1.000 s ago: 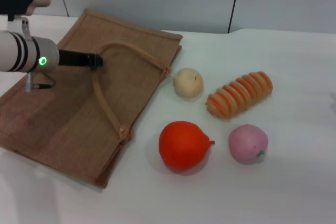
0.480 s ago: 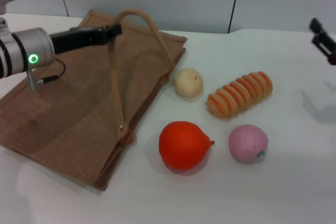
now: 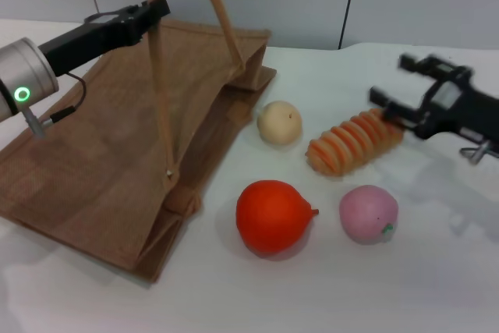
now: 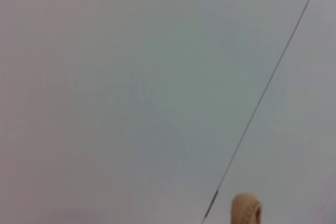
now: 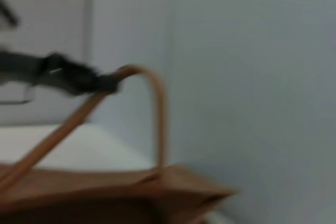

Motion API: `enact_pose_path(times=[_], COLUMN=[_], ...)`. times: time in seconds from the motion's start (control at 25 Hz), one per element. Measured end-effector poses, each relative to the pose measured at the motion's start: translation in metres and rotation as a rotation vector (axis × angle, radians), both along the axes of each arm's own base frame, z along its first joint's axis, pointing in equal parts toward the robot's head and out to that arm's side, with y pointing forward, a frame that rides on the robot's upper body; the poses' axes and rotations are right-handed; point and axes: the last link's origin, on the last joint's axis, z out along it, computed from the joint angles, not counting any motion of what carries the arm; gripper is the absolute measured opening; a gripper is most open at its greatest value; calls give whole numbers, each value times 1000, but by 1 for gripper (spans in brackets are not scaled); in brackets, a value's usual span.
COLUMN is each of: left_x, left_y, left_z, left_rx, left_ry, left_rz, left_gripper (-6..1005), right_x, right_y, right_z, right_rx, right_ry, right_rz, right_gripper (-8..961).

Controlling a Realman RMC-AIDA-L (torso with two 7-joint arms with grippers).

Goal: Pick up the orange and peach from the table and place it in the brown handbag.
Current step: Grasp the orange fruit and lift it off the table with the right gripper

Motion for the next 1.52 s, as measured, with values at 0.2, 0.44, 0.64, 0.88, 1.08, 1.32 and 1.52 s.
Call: enact_pose_path(times=[0.2, 0.44, 0.64, 0.88, 1.08, 1.32, 1.52], left_x=[-1, 1, 2, 4, 5, 6, 6], left_y=[-1, 1, 2, 2, 3, 4, 4], left_z=[2, 2, 3, 4, 6, 7, 7], left_rx=[12, 14, 14, 19, 26, 29, 29], left_ry=[-13, -13, -19, -30, -42, -50, -50], left_rz=[2, -1, -6, -7, -8, -11, -11], left_gripper=[119, 119, 120, 119, 119, 119, 119], right_x=[-21, -43, -53, -64, -70, -77, -81], right_y=[2, 1, -2, -4, -5, -6, -7], right_z=[-18, -32, -43, -53, -58, -65, -71], right_rx=[-245, -404, -469, -545, -596, -642, -669], right_ry=[-92, -150, -191, -238, -272, -312, -343], right_rz=[41, 101, 131, 146, 151, 155, 159], right_gripper=[733, 733, 733, 733, 736, 722, 710])
